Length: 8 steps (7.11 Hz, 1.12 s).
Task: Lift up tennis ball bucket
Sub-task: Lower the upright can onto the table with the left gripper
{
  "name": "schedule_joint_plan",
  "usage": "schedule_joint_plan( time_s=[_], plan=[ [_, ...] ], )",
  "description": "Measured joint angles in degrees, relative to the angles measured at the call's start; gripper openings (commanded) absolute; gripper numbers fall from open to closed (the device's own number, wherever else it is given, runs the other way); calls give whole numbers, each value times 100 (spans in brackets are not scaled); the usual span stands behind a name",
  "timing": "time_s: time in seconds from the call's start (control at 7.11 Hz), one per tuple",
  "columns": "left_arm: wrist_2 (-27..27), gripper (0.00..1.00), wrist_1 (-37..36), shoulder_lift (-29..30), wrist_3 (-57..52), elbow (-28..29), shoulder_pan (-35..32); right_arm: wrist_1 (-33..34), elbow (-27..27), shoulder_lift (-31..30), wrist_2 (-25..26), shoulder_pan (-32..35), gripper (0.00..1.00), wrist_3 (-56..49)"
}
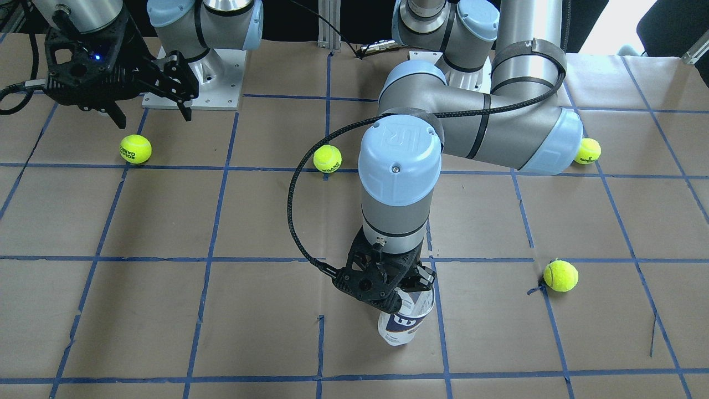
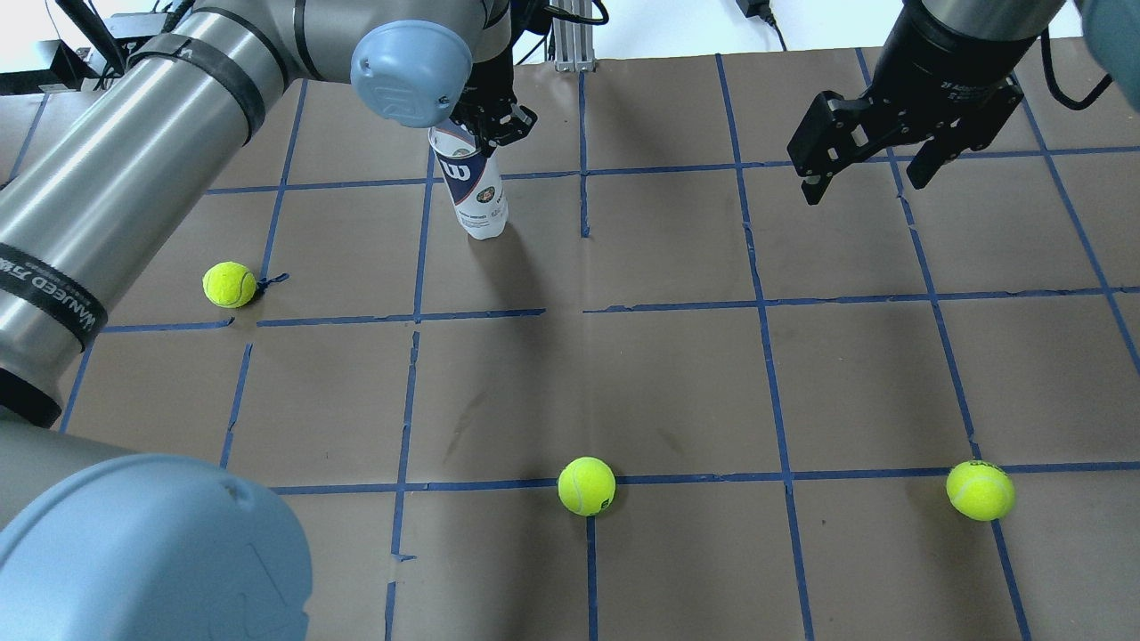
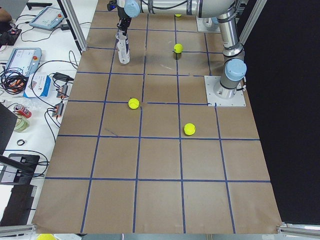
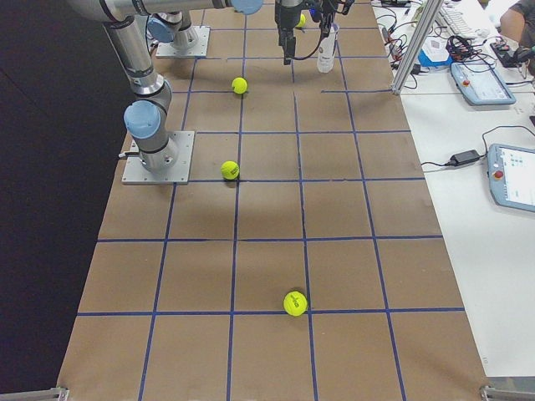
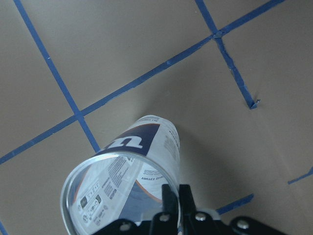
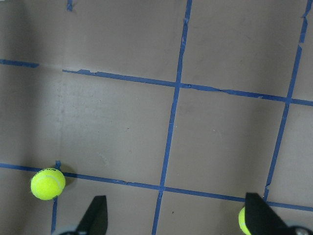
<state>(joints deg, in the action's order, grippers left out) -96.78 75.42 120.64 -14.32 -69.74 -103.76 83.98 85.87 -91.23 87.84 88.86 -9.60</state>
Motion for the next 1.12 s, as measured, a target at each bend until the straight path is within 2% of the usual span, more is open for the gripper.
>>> schedule_joint_plan(
  time_s=[0.14, 0.28, 0.84, 1.12],
  plan=[
    [95, 19, 36, -24, 34, -27, -3, 2, 5, 0, -2, 0, 100, -2],
    [171, 99, 85, -89, 53, -50, -6, 3, 7, 0, -3, 0, 100, -2],
    [207, 100, 151, -423, 82, -112, 7, -3, -18, -9, 18, 5, 100, 148],
    [164, 100, 548, -872, 157, -164, 66, -21, -46, -8, 22, 8, 100, 398]
  ],
)
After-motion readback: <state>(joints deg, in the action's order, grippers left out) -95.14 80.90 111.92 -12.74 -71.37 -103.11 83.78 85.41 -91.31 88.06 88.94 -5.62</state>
